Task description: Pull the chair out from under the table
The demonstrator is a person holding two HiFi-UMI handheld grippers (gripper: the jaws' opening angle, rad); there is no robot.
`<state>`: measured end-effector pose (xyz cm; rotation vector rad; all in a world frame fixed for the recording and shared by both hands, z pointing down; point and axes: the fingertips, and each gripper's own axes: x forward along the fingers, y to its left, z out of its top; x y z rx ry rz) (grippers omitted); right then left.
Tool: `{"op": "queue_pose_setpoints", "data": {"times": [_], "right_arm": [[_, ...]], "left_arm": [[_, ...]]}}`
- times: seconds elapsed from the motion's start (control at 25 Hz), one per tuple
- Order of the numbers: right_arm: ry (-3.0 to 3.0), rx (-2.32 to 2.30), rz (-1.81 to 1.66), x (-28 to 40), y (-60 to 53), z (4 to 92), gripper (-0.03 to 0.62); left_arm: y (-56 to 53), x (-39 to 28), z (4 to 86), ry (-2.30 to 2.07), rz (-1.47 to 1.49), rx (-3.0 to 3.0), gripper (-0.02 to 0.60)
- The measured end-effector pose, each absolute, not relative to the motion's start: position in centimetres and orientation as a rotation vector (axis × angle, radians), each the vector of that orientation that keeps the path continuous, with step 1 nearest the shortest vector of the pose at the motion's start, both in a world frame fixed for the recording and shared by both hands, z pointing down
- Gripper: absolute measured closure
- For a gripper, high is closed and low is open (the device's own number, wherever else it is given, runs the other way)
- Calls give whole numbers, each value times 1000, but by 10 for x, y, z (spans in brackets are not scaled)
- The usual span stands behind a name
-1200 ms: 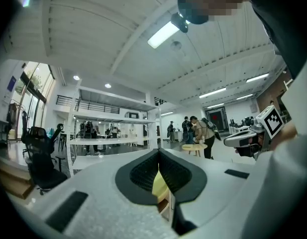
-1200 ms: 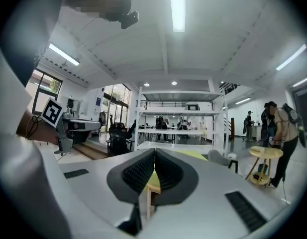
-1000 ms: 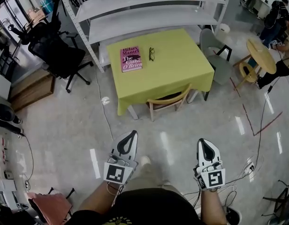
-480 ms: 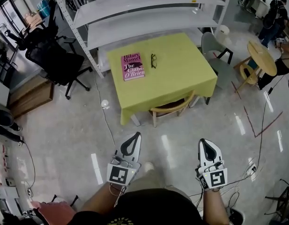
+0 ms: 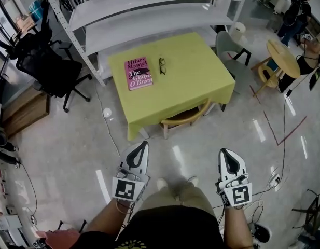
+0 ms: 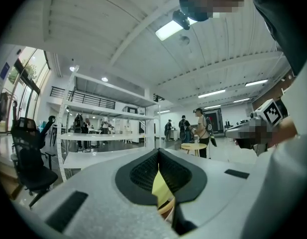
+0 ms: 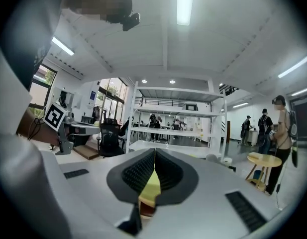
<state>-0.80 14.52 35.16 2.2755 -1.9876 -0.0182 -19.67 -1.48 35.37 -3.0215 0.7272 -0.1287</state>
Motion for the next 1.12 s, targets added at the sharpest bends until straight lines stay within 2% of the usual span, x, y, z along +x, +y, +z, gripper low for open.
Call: {"op": "queue_pose_setpoints", "data": {"times": [1.12], "right_arm": [[-2133,2145,58,137,50,371,583]], "left_arm": [[-87,-66,367,854,-114,-3008,572]]}}
